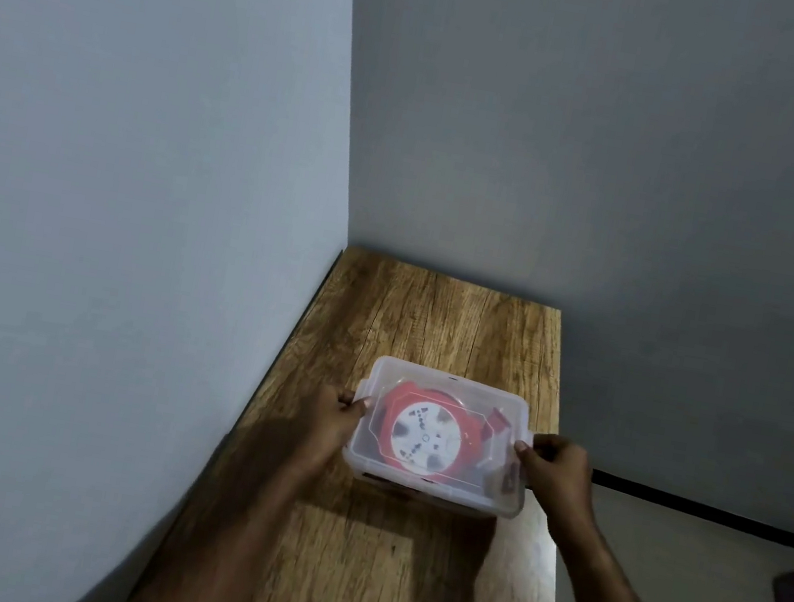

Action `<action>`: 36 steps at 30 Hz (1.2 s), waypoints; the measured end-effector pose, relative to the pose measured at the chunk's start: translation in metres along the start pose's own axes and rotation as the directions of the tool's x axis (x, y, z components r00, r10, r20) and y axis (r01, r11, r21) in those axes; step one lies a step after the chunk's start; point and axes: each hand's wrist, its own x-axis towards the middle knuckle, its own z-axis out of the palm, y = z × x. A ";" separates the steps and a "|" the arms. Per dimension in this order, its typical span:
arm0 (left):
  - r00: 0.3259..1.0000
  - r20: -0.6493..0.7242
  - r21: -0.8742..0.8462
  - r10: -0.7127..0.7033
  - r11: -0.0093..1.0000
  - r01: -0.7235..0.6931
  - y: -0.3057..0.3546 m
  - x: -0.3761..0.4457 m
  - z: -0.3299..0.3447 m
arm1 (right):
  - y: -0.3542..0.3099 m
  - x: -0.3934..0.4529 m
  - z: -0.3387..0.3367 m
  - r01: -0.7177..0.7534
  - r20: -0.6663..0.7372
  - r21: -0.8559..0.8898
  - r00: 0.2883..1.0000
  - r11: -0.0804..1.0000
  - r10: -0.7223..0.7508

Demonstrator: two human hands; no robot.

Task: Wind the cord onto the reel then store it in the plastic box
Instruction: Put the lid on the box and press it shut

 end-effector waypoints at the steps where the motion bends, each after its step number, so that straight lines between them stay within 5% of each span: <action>1: 1.000 -0.013 0.030 -0.004 1.000 0.004 -0.001 0.002 -0.004 | -0.003 0.001 0.004 -0.006 0.004 0.014 1.000 1.000 0.006; 8: 0.978 -0.200 0.311 0.060 0.950 0.005 0.001 0.016 -0.007 | -0.014 0.005 0.026 -0.125 0.067 0.107 0.991 0.986 0.118; 12: 0.946 -0.263 0.559 0.187 0.829 -0.008 0.005 0.018 0.014 | -0.017 0.007 0.028 -0.205 0.134 0.130 0.973 0.970 0.187; 17: 0.808 0.078 0.798 0.584 0.449 -0.402 -0.003 0.019 0.022 | -0.015 0.012 0.022 -0.271 0.223 0.144 0.946 0.952 0.236; 20: 0.795 0.254 0.692 0.551 0.470 -0.548 0.001 0.026 0.028 | -0.014 0.018 0.018 -0.306 0.193 0.190 0.943 0.933 0.270; 26: 0.773 0.400 0.747 0.492 0.314 -0.586 -0.006 0.029 0.031 | -0.022 0.008 0.040 -0.051 -0.001 -0.166 0.999 0.985 0.052; 36: 0.796 0.360 0.775 0.487 0.319 -0.545 -0.009 0.028 0.032 | -0.036 -0.005 0.053 0.199 -0.036 -0.486 0.968 0.851 -0.248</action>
